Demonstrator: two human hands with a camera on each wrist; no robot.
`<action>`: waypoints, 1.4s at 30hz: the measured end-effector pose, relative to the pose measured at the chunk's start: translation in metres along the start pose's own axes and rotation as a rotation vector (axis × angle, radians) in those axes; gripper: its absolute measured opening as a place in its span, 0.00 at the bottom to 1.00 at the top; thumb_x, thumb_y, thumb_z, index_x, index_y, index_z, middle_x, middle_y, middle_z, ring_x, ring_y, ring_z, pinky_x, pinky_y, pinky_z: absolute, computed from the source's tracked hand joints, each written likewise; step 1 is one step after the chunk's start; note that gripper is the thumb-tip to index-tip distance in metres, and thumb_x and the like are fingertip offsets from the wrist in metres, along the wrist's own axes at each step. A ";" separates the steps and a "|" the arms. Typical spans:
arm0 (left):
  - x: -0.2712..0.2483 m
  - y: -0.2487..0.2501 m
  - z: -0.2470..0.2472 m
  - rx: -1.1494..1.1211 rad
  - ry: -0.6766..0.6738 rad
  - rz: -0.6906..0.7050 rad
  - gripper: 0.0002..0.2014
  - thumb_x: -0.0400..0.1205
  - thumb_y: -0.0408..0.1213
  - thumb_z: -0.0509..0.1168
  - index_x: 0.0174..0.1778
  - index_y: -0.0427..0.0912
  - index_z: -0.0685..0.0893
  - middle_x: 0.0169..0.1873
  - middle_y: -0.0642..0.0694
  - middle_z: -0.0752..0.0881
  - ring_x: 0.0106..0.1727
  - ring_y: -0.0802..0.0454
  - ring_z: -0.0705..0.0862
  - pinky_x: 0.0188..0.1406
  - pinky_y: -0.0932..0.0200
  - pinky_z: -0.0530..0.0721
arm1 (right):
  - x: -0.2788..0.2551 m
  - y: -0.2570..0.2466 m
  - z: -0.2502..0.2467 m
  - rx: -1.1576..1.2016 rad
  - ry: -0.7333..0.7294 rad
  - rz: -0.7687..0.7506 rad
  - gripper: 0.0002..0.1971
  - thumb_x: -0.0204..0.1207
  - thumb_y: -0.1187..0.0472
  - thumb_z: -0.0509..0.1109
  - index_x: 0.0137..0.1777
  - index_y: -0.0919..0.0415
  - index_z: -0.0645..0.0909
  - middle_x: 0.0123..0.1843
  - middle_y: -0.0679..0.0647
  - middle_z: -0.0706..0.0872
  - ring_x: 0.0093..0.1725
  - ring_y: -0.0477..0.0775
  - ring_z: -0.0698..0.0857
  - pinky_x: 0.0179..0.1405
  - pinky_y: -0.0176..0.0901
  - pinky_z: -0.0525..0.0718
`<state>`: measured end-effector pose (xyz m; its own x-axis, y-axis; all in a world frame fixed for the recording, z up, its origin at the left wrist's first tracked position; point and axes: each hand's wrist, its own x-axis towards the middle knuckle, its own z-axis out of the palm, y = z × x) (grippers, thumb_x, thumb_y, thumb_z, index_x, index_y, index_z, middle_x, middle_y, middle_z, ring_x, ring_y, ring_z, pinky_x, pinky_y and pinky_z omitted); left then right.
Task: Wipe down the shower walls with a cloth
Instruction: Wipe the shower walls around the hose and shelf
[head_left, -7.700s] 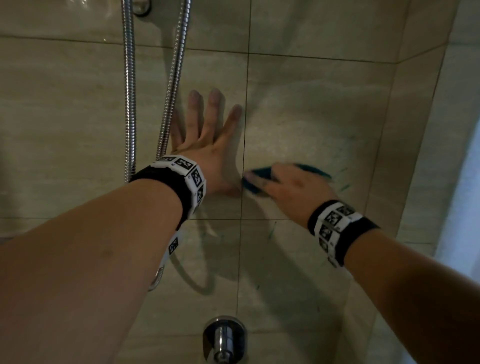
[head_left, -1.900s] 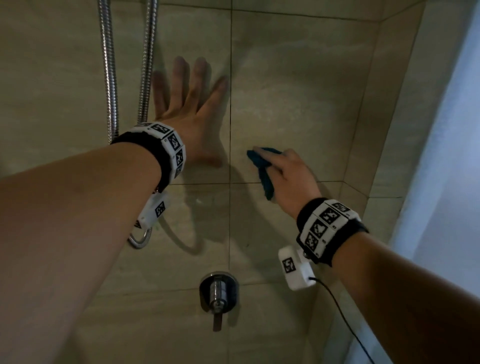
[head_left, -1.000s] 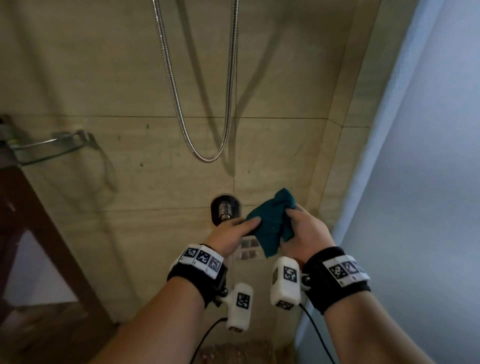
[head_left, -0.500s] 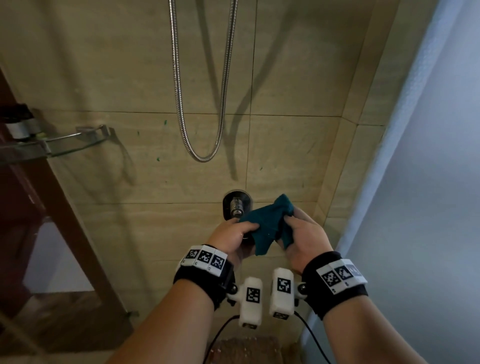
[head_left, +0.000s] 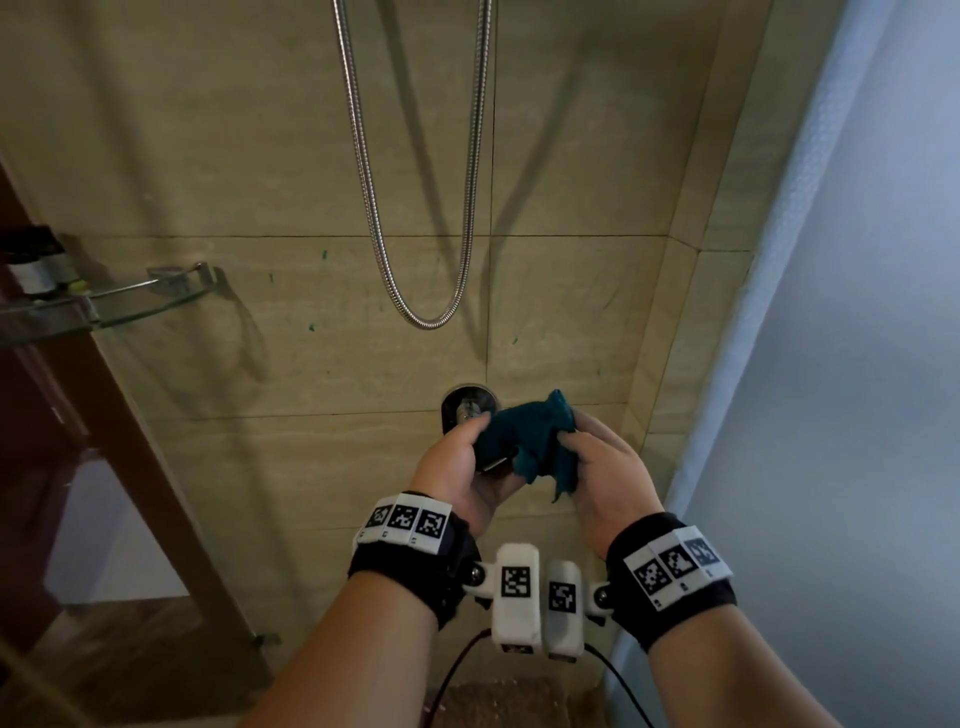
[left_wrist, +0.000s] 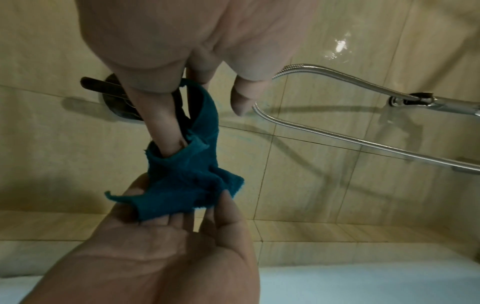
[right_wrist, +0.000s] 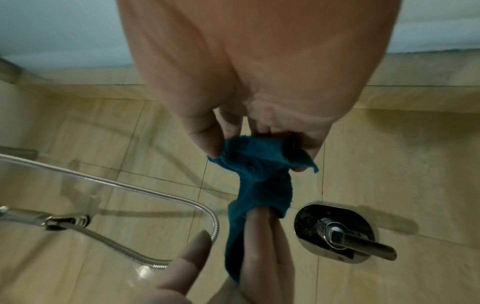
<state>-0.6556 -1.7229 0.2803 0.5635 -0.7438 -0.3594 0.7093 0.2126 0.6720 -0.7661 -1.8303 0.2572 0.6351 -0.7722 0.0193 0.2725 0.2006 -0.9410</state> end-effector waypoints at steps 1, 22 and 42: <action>-0.002 0.001 0.001 -0.005 -0.007 0.008 0.19 0.90 0.43 0.67 0.69 0.32 0.85 0.58 0.31 0.92 0.57 0.34 0.93 0.49 0.40 0.94 | -0.002 -0.001 0.001 -0.025 -0.008 -0.015 0.17 0.85 0.69 0.64 0.65 0.56 0.90 0.61 0.61 0.92 0.65 0.63 0.89 0.71 0.64 0.84; 0.015 0.001 0.069 0.686 -0.264 0.219 0.17 0.91 0.52 0.64 0.62 0.46 0.93 0.54 0.45 0.95 0.54 0.45 0.94 0.48 0.51 0.88 | 0.010 -0.034 -0.015 -0.129 0.205 -0.244 0.10 0.87 0.58 0.69 0.62 0.49 0.90 0.53 0.53 0.94 0.54 0.57 0.93 0.59 0.67 0.90; 0.163 0.062 0.115 1.618 0.382 1.116 0.58 0.76 0.57 0.78 0.92 0.54 0.45 0.91 0.38 0.37 0.91 0.34 0.35 0.89 0.32 0.42 | 0.172 -0.055 -0.052 -0.494 0.495 -0.413 0.19 0.85 0.58 0.70 0.73 0.39 0.82 0.67 0.38 0.84 0.66 0.41 0.82 0.70 0.46 0.83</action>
<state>-0.5685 -1.9038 0.3374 0.6031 -0.5184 0.6062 -0.7969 -0.4247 0.4297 -0.7095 -2.0049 0.2946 0.1281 -0.9262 0.3546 -0.0092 -0.3586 -0.9334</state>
